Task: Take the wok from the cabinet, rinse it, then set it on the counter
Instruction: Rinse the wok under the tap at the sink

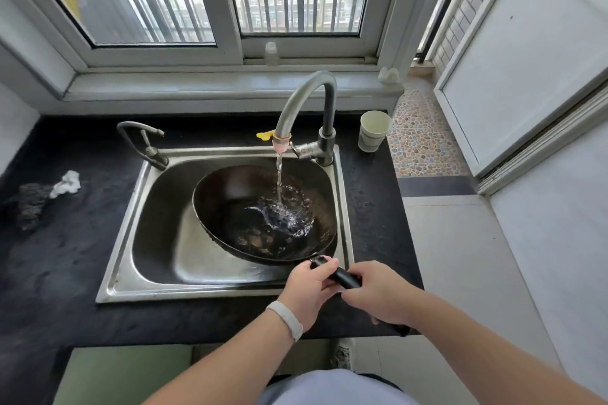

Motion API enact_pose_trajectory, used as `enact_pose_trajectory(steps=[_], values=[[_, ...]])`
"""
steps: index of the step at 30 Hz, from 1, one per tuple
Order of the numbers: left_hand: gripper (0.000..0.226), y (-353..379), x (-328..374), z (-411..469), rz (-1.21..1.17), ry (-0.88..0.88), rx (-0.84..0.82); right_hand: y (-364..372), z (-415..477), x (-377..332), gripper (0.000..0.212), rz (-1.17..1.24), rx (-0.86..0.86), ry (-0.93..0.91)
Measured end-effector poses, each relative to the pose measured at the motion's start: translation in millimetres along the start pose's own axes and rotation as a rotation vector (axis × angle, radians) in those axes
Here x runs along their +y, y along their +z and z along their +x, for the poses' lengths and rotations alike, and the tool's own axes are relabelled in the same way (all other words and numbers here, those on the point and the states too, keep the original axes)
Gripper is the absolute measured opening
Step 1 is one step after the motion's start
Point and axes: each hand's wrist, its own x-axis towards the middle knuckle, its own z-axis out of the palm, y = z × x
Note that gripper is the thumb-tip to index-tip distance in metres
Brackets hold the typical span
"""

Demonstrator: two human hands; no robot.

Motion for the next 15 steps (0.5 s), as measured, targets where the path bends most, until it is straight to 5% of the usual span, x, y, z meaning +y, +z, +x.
enact_pose_trajectory(steps=[15], values=[[0.007, -4, -6, -6, -0.159, 0.002, -0.011, 6, -8, -7, 0.012, -0.35, 0.089, -0.198]])
